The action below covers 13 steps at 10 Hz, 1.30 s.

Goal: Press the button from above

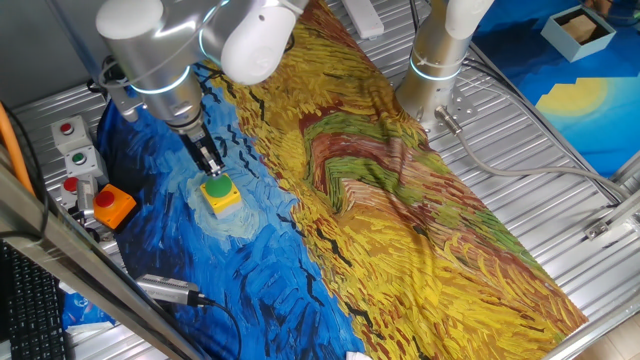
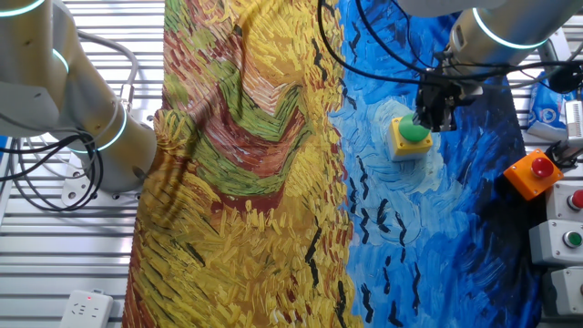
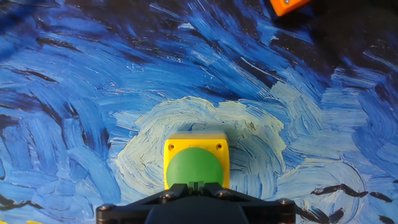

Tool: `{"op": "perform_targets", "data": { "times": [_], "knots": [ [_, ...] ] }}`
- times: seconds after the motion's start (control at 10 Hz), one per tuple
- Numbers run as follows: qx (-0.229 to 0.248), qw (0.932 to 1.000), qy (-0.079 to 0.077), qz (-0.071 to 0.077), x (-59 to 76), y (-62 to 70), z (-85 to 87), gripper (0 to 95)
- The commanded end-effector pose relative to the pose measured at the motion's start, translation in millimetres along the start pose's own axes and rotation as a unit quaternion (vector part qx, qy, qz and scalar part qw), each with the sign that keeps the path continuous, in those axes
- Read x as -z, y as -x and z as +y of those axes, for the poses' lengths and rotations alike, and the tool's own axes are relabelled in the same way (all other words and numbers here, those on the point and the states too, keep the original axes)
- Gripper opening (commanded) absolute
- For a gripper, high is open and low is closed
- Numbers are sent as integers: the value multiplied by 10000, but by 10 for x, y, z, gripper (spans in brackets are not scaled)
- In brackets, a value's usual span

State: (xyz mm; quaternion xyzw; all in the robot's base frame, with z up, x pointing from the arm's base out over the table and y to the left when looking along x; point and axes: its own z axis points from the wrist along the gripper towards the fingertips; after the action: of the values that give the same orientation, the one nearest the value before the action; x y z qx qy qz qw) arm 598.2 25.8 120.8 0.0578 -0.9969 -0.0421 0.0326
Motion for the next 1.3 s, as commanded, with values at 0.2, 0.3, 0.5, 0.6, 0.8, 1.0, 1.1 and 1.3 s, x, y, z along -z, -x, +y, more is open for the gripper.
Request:
{"op": "perform_targets", "data": {
  "times": [0.2,0.3,0.5,0.6,0.8,1.0,1.1,1.3],
  "knots": [
    [-9,9999,-5,-117,5,-5,0,0],
    [-22,9999,-7,-128,5,-5,0,0],
    [-29,9999,-14,-152,4,-6,-2,0],
    [-46,9999,-30,-149,3,-7,-2,0],
    [-133,9998,-31,-146,3,-7,-2,0],
    [-173,9998,-29,-137,3,-7,-2,0],
    [-145,9998,-32,-123,3,-8,-3,0],
    [-113,9999,-33,-125,3,-8,-3,0]
  ]
}}
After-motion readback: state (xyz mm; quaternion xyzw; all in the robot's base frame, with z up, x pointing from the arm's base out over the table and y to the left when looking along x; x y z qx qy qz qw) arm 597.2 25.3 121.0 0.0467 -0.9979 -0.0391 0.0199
